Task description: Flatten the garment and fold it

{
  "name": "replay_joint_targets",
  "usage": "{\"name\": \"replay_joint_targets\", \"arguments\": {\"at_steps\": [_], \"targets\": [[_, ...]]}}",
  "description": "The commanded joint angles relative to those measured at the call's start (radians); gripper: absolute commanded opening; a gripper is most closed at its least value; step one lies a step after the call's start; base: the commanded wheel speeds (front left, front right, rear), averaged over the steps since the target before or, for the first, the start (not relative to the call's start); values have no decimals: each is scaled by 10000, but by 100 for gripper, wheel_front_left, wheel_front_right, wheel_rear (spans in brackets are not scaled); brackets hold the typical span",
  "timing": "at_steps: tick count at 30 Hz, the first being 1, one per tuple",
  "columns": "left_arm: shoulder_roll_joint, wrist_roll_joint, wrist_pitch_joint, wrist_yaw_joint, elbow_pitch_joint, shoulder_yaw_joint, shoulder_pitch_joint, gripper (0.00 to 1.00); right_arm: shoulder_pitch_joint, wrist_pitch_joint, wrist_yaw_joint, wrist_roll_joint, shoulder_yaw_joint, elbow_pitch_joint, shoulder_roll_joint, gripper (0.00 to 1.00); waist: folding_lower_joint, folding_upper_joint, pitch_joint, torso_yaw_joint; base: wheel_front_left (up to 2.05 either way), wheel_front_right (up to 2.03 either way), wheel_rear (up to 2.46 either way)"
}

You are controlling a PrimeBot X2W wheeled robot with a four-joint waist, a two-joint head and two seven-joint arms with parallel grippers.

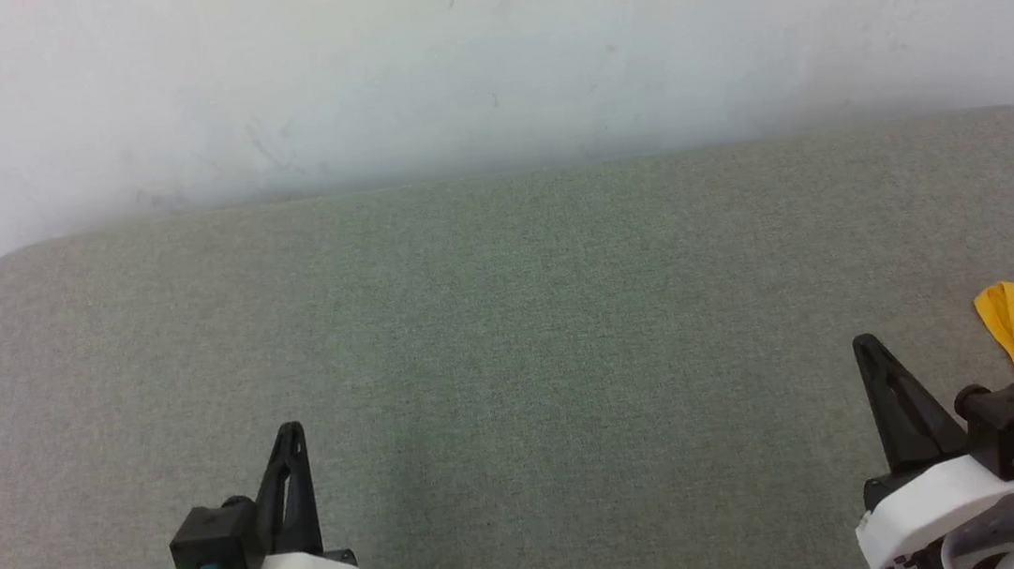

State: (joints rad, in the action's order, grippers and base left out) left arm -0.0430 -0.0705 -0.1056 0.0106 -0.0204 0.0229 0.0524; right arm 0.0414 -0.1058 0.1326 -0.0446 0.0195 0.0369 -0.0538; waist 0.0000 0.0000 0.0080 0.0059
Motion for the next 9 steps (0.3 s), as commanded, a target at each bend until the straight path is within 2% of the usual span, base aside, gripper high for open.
{"name": "replay_joint_targets", "arguments": {"at_steps": [1, 9], "targets": [[-44, 91, 68, -34, 56, -55, -224, 0, -158, 69, -11, 67, -44, -80, 22, 0, 0, 0, -3, -2, 0, 0, 0], [-49, 193, 231, -46, 80, -83, -274, 0, -200, 232, -12, 130, -69, -127, 24, 0, 0, 0, -15, -11, 0, 0, 0]]}}
